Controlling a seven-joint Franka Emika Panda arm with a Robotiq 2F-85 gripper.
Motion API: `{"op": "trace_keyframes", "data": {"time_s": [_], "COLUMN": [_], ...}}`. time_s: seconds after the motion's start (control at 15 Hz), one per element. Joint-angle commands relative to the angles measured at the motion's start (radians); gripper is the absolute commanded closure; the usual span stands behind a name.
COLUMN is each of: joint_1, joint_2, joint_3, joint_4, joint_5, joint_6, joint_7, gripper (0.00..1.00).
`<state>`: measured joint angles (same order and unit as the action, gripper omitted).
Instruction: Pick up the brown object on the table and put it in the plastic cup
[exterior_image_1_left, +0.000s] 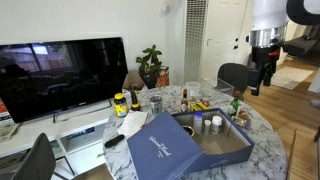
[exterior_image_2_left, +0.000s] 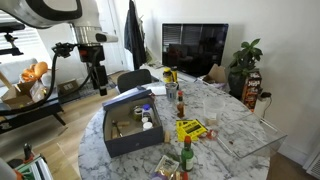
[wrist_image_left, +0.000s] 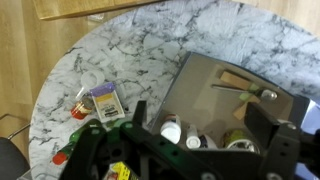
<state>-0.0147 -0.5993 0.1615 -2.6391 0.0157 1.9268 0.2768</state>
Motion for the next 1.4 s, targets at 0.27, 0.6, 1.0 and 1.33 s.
{"op": "trace_keyframes", "data": {"time_s": [0.27,0.6,1.0,1.33], "joint_1": [-0.042,-0.163,-0.311,-0.279], "joint_2": [-0.056,-0.045,0.078,0.089], "joint_3": [-0.057,-0.055,-0.038,-0.075], "joint_4": [0.081,0.077,0.013,0.023], "joint_5": [0.077,0.028,-0.084,-0.076], "joint_6": [0.074,0.174,0.393,0.381], "joint_7": [0.184,0.329,0.569,0.547], "gripper": [0.00,0.00,0.00,0.00]}}
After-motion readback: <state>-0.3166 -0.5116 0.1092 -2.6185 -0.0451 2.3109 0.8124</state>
